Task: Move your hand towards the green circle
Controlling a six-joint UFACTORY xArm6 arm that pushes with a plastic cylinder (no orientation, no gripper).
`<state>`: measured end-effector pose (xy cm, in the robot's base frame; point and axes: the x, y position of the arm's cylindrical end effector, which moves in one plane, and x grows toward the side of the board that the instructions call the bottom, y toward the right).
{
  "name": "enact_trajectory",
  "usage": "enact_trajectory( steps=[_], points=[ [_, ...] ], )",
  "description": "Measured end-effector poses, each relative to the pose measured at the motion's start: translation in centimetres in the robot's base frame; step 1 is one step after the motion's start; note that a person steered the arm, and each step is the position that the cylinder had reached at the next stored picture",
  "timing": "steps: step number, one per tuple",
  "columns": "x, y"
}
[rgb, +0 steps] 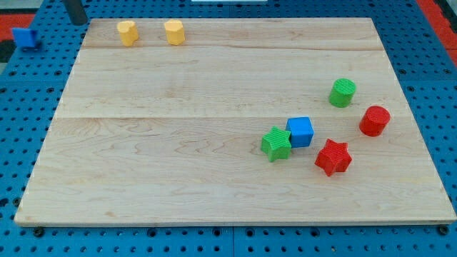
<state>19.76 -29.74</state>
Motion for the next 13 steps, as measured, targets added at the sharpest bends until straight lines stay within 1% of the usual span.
enact_trajectory(
  steps=[2, 3, 4, 5, 6, 7, 8, 9, 10, 11, 12, 13],
  points=[
    [7.5, 0.2],
    [10.2, 8.2],
    [5.5, 8.1],
    [4.5, 7.7],
    [8.2, 8.3],
    [10.1, 18.9],
    [14.2, 30.9],
    [13.7, 40.5],
    [12.5, 41.0],
    [12.5, 41.7],
    [12.5, 48.7],
    [12.6, 51.7]
  ],
)
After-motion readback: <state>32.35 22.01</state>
